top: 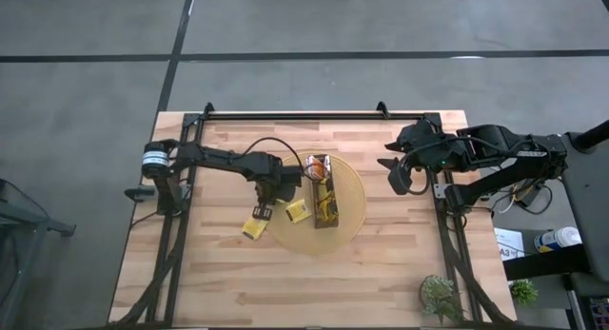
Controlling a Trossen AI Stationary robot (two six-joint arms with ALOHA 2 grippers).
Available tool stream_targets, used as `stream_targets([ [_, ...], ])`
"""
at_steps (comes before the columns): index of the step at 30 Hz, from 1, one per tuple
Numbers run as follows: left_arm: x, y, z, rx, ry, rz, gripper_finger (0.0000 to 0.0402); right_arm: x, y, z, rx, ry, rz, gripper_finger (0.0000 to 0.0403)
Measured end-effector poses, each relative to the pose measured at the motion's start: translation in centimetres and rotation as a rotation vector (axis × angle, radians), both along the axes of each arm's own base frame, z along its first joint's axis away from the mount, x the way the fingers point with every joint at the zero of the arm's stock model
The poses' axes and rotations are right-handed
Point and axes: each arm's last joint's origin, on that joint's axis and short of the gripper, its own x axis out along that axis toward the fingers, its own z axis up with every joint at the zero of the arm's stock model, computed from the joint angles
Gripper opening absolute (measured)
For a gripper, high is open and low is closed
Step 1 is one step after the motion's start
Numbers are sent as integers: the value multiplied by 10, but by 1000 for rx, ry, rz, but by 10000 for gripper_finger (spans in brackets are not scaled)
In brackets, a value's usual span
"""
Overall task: Pick & Place Tea
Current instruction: Put the top yellow tea bag into the middle section of the wooden organizer
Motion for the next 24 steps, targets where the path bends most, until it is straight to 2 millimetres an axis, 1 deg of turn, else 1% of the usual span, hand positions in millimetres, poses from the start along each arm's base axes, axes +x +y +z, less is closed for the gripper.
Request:
stream_targets([
  [6,9,1,40,-5,-139,150,0,-1,0,0,3,2,5,219],
  [10,15,2,65,-33,-230,300,0,-1,2,0,-8,10,31,219],
  [13,19,4,79,-69,-300,438,0,-2,4,0,-9,16,43,219],
  [19,35,10,102,-236,-472,761,0,-3,8,-1,-15,24,69,219],
  [22,38,13,106,-341,-495,992,0,-4,10,-1,-23,37,90,219],
  [24,40,14,106,-376,-510,1088,0,-5,11,-2,-31,51,98,219],
])
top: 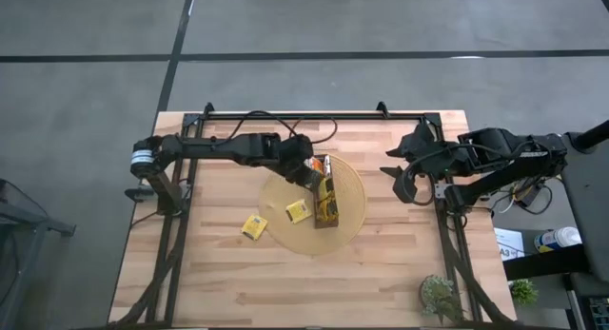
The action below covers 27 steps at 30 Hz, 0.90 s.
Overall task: Pick & Place Tea
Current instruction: Put the top yellow tea bag into the middle section of the wooden organizer
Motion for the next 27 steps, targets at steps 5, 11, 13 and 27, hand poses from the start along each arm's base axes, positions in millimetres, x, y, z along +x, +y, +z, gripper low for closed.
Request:
stream_targets([
  [5,1,2,-1,-65,-18,187,0,-1,0,-1,-34,33,31,219],
  [11,3,2,-2,-162,-38,312,0,-1,0,-1,-88,54,72,219],
  [13,3,1,-2,-176,-37,328,0,-1,0,-1,-98,59,81,219],
  [27,20,3,-32,-209,21,400,0,-1,0,-1,-123,70,105,219],
])
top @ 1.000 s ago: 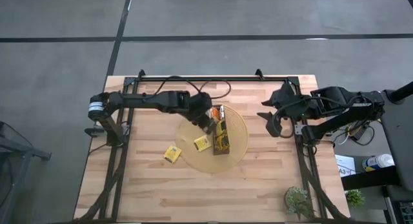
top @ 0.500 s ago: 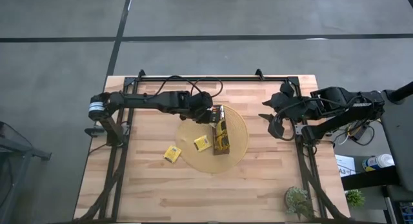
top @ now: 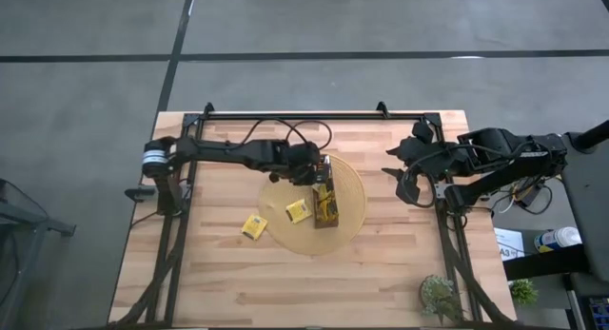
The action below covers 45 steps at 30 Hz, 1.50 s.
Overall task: Pick & Place Tea
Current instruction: Put the top yellow tea bag into the middle section of the wooden organizer
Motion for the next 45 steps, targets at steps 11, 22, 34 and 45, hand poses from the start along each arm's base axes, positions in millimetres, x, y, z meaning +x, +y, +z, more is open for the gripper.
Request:
stream_targets([
  [11,3,0,-10,-44,30,62,0,0,0,0,-11,5,11,219],
  [22,5,-1,-20,-88,69,99,0,0,0,0,-19,6,16,219],
  [34,10,-1,-24,-80,47,69,3,0,0,0,-29,10,26,219],
  [45,10,-1,-24,-77,46,65,74,0,0,0,-31,12,29,219],
])
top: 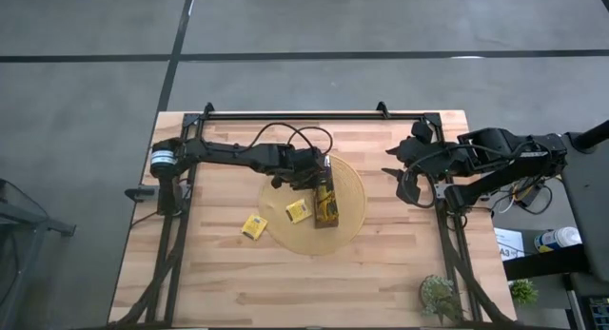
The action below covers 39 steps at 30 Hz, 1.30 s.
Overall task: Pick & Place Tea
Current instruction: Put the top yellow tea bag into the middle section of the wooden organizer
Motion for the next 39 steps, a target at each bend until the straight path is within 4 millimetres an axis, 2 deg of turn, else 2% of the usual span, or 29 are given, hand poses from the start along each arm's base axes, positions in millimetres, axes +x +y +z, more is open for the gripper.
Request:
stream_targets([
  [5,3,0,2,4,-41,1,107,0,0,0,0,0,0,219],
  [13,16,2,13,20,-219,-8,112,0,0,0,-2,0,2,219],
  [20,13,2,19,67,-218,-64,112,0,0,0,1,-1,-1,219],
  [25,6,1,13,73,-120,-93,111,0,0,0,9,-5,-9,219],
  [28,1,0,9,93,-55,-139,95,0,0,0,14,-7,-13,219],
  [34,-9,-1,26,171,-65,-186,10,0,0,0,16,-7,-16,219],
  [39,-13,-1,15,164,16,-182,1,0,0,0,16,-7,-15,219],
])
